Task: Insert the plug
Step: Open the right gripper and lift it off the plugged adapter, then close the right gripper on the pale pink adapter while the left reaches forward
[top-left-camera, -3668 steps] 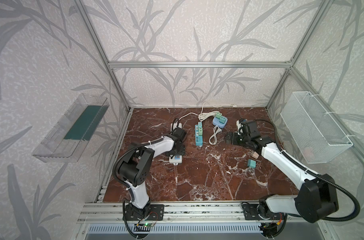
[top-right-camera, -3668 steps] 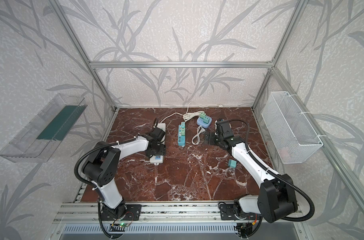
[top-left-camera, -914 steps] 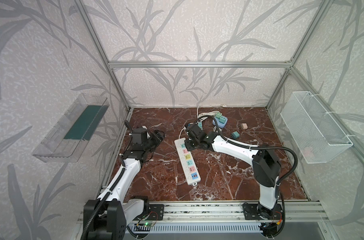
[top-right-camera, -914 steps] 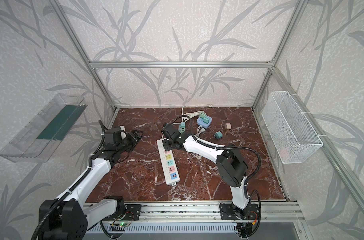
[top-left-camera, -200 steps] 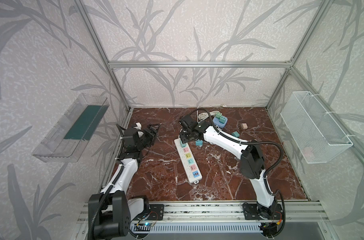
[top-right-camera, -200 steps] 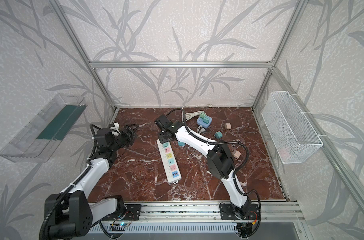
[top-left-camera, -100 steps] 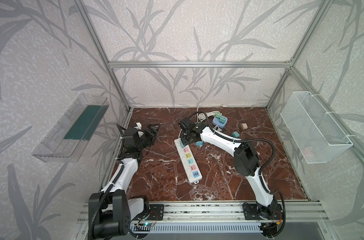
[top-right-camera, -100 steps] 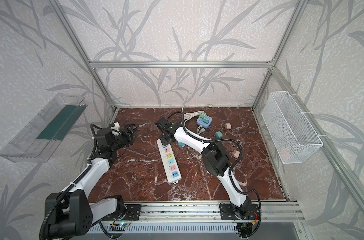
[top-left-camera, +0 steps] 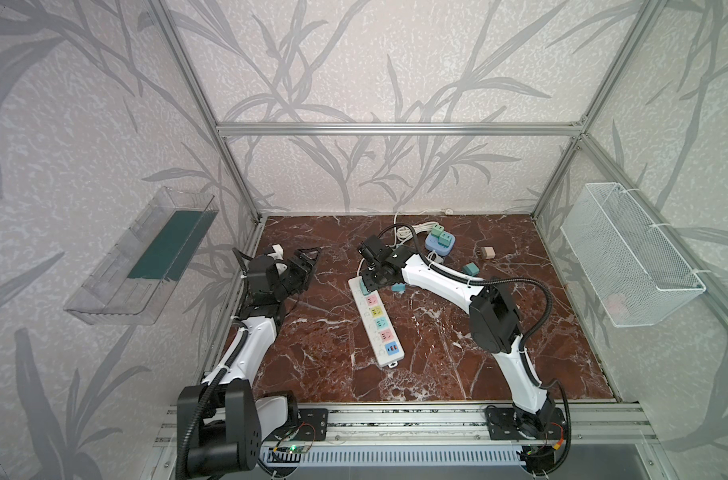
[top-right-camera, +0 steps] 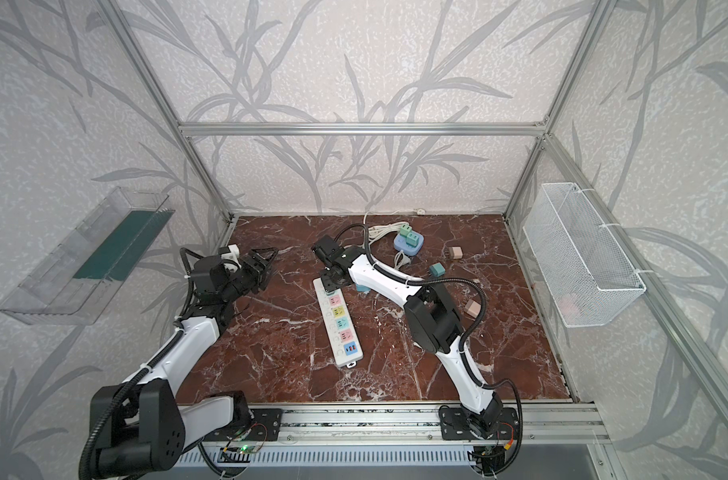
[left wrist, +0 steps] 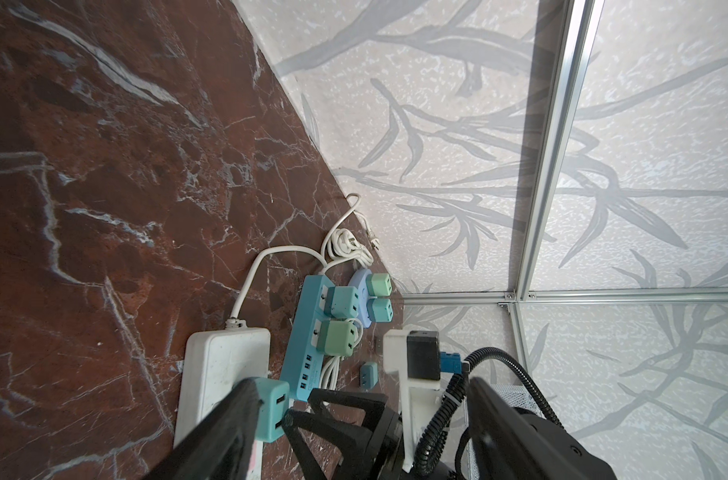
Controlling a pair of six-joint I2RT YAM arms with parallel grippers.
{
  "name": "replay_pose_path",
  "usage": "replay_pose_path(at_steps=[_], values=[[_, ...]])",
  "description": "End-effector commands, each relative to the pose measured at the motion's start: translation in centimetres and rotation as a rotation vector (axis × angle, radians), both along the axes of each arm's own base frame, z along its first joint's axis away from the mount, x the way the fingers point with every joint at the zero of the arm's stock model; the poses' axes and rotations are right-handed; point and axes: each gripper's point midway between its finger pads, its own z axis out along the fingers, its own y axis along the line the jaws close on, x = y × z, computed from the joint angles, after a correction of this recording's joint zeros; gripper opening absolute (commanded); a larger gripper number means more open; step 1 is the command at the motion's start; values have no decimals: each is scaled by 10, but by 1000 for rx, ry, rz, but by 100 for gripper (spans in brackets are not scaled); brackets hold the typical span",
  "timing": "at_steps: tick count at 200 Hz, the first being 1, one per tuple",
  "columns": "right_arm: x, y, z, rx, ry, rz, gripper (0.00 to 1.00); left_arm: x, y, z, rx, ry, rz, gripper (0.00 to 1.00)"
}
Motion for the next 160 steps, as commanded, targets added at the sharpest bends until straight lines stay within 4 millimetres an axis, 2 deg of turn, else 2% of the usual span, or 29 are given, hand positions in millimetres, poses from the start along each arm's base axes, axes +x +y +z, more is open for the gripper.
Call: replay_pose_path(at_steps=[1, 13, 29, 47, 60, 64, 87, 94, 100, 117, 140, 160], values=[[-7, -5, 62, 66, -60, 15, 48, -1, -6, 12, -10, -56, -28, 80], [-9, -11, 81, 83, -96, 11, 49, -1, -8, 15, -7, -72, -33, 79], [-12, -31, 102, 77, -157, -24, 49, -1, -11, 22, -4, -99, -45, 80], [-17, -70, 114, 52, -221, -111, 50, -1, -17, 35, 14, -149, -87, 79], [-22, -107, 105, 25, -252, -179, 52, -2, -23, 42, 46, -168, -114, 78], [-24, -120, 110, 39, -270, -206, 54, -3, -25, 44, 58, -171, -122, 78], [-35, -204, 84, 72, -207, -392, 55, -10, -43, 53, 145, -201, -169, 78], [-39, -232, 77, 92, -184, -458, 54, -14, -53, 55, 186, -204, -192, 78], [-43, -253, 64, 98, -147, -508, 54, -17, -62, 56, 226, -207, -217, 78], [-57, -312, 46, 93, -122, -670, 55, -26, -89, 65, 338, -220, -287, 78], [-72, -369, 24, 76, -114, -849, 62, -31, -118, 89, 376, -264, -317, 77], [-78, -398, 2, 104, -64, -952, 64, -29, -146, 107, 363, -300, -362, 76]])
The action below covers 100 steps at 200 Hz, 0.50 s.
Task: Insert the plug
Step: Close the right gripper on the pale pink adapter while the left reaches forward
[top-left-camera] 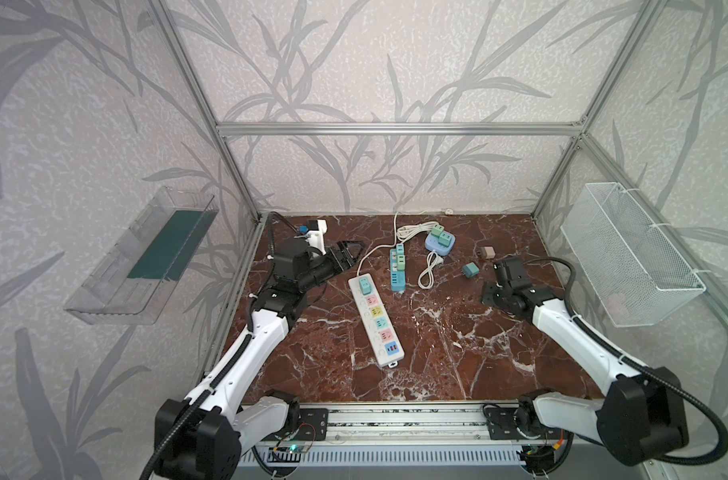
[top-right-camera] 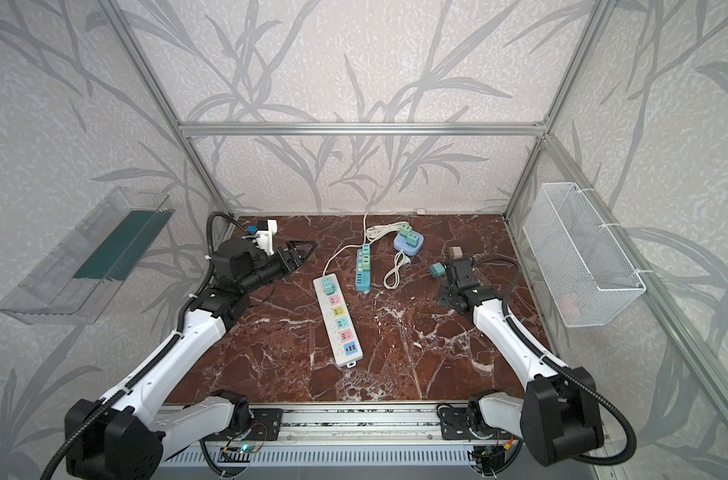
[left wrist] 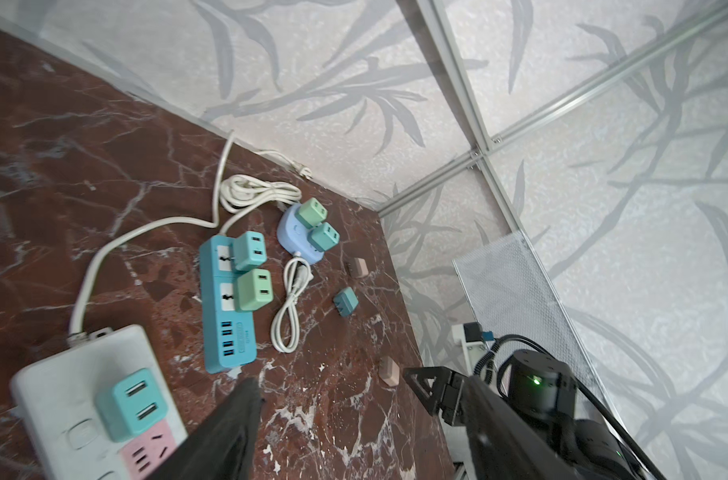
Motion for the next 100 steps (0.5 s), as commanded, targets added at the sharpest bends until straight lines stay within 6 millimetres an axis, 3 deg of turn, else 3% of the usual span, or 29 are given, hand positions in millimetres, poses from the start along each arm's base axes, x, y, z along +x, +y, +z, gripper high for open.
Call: replay_pose_path(at_steps=[1, 33, 64, 100], values=[[3, -22, -7, 81, -32, -113, 64, 4, -15, 12, 66, -33, 6, 76], [4, -49, -33, 77, 31, -166, 64, 13, -64, 20, 79, -33, -118, 75], [13, -53, -51, 70, 102, -121, 64, 18, -102, 24, 59, -40, -263, 75], [15, -58, -69, 96, 191, -114, 63, 16, -111, 8, 85, -59, -325, 74]])
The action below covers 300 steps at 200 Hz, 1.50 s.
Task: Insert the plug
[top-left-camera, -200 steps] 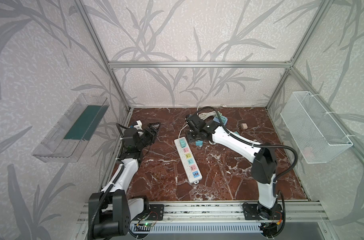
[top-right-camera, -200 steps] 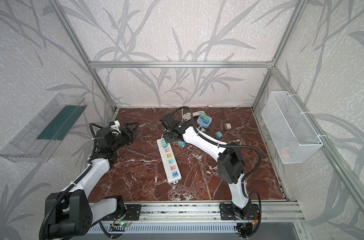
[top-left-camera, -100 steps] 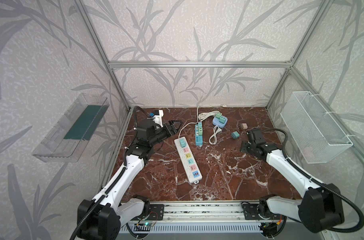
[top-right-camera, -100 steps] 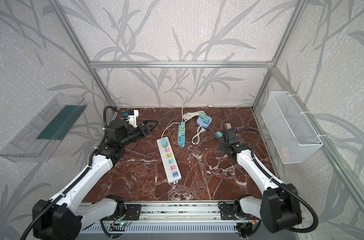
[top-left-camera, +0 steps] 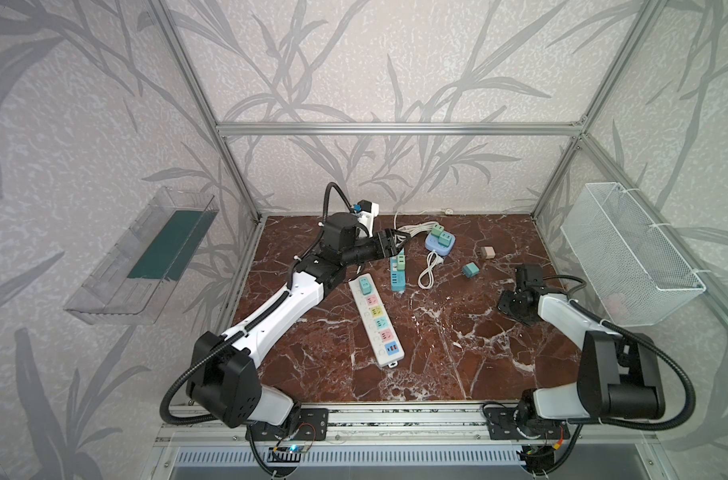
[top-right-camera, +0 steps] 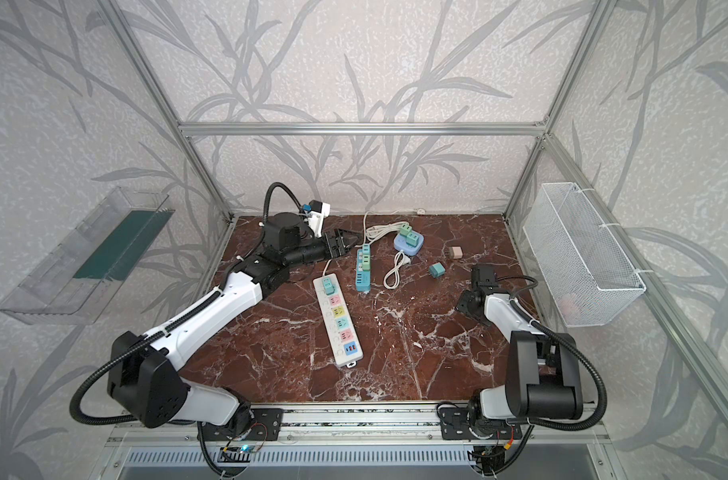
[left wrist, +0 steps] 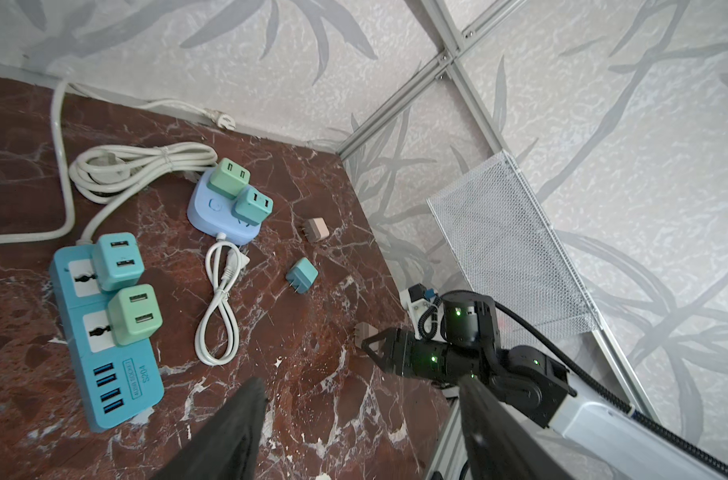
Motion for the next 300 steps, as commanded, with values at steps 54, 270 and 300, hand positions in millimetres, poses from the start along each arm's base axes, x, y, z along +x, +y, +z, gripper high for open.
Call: replay_pose_path(at_steps=[54, 270, 300], values=[[13, -9, -2, 46, 7, -2, 61, -16, -3, -12, 2, -51, -75, 75], [15, 69, 28, 122, -66, 251, 39, -13, 6, -15, 4, -51, -45, 75], [-1, 162, 29, 88, -57, 533, 38, -8, 14, -9, -26, -80, -28, 76]])
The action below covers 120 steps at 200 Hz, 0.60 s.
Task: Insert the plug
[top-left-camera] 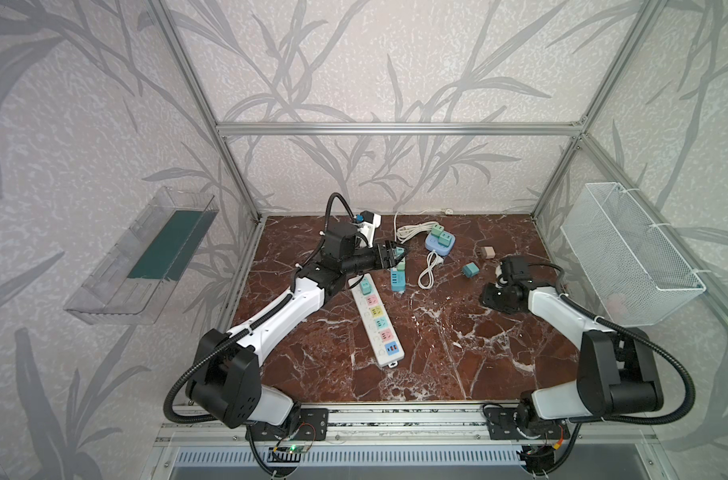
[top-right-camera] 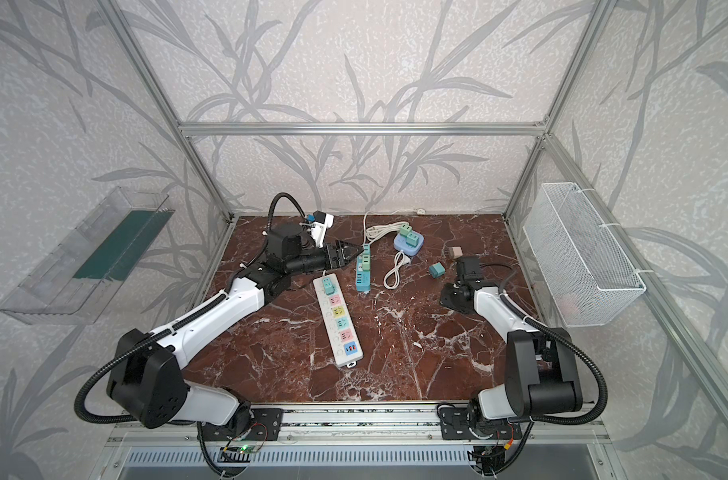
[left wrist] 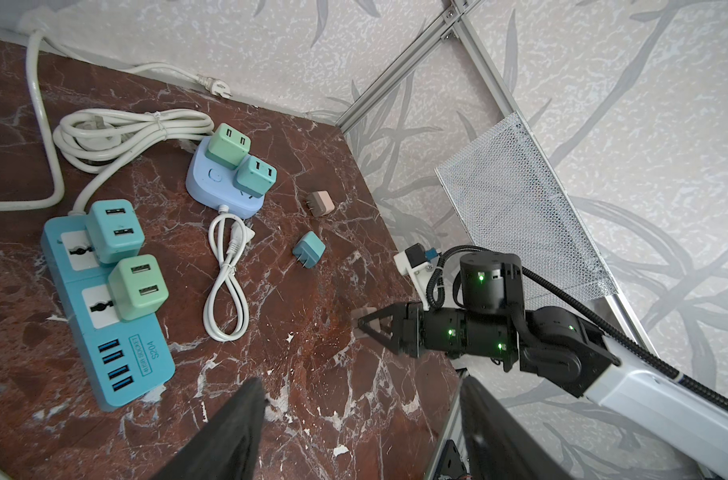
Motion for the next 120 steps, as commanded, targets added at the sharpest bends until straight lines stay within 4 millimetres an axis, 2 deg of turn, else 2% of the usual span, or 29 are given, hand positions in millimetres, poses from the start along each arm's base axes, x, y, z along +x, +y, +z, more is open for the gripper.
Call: replay_pose_path(at_steps=[1, 13, 26, 44, 82, 120], values=[[-18, 62, 3, -30, -4, 190, 38, 1, 9, 20, -44, -79, 10, 76], [-29, 93, 1, -62, -6, 297, 37, 4, 17, 22, -56, -96, 40, 79], [-40, 118, -2, -84, -8, 394, 37, 9, 26, 23, -55, -115, 82, 83], [-51, 134, -6, -105, -6, 489, 36, 18, 42, 14, -19, -108, 168, 86], [-68, 141, -25, -133, 58, 621, 39, 33, 67, -13, 104, -77, 323, 85], [-73, 153, -30, -80, 80, 677, 48, 34, 59, -27, 148, -34, 266, 83]])
